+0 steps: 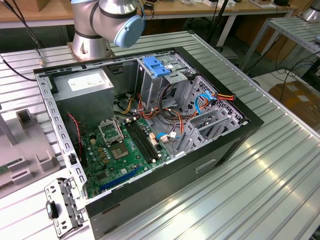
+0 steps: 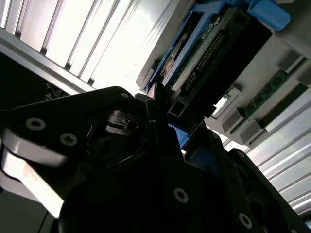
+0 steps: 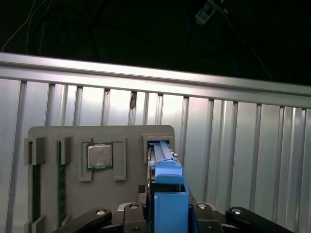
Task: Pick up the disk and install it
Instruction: 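Pick up the disk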
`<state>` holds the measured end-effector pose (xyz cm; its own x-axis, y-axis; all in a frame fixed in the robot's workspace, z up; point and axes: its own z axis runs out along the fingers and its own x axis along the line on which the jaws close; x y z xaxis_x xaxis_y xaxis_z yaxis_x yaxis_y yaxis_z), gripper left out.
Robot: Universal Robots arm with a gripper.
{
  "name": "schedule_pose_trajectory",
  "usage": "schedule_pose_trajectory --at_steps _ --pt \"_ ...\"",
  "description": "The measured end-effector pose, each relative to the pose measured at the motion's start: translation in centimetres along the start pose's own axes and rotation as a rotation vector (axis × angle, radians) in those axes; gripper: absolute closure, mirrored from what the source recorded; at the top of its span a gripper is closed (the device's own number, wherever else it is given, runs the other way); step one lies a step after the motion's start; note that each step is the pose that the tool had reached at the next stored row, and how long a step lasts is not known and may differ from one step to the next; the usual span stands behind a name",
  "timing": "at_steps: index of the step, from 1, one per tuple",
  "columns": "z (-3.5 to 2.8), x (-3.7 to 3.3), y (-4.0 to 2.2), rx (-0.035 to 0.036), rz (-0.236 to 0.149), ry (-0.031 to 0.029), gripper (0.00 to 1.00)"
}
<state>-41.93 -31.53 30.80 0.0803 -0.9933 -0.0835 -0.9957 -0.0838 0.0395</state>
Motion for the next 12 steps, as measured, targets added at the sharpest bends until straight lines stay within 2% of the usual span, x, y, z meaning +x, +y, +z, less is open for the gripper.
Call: schedule_pose_trajectory --at_steps 12 --pt "-0.74 -0.06 0.03 0.0006 0.000 -0.0071 0.63"
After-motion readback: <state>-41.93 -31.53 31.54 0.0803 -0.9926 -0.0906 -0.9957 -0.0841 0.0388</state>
